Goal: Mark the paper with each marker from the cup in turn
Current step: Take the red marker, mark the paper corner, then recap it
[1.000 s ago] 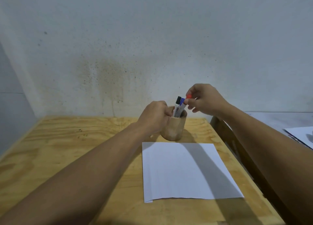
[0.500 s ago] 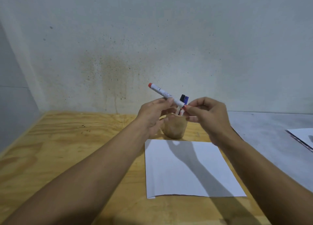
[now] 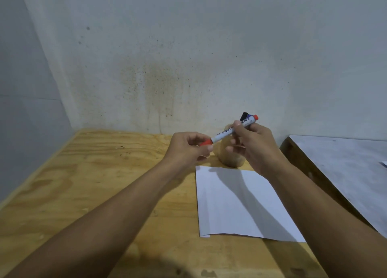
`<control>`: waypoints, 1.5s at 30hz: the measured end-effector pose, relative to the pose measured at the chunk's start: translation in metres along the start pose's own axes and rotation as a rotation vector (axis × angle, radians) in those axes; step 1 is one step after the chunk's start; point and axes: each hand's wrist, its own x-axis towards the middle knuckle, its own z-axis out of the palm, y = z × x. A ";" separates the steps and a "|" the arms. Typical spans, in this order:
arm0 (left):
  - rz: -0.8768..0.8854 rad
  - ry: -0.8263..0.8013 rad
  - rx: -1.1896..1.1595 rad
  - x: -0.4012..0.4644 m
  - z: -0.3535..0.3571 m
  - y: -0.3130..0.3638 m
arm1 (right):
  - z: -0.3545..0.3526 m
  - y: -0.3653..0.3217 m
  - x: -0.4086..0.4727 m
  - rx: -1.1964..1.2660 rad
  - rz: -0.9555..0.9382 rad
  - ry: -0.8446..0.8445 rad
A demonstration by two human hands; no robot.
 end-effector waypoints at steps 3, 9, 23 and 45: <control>0.003 0.022 -0.013 -0.003 -0.004 -0.008 | 0.001 0.008 -0.004 0.083 0.033 -0.012; 0.005 -0.043 0.192 -0.004 -0.006 -0.020 | 0.008 0.023 -0.008 -0.011 -0.005 -0.130; 0.080 -0.011 1.112 0.008 -0.046 -0.040 | 0.015 0.053 -0.004 -0.022 -0.045 0.015; 0.446 0.003 0.920 -0.027 -0.028 -0.068 | 0.029 0.094 -0.011 -0.185 -0.057 0.104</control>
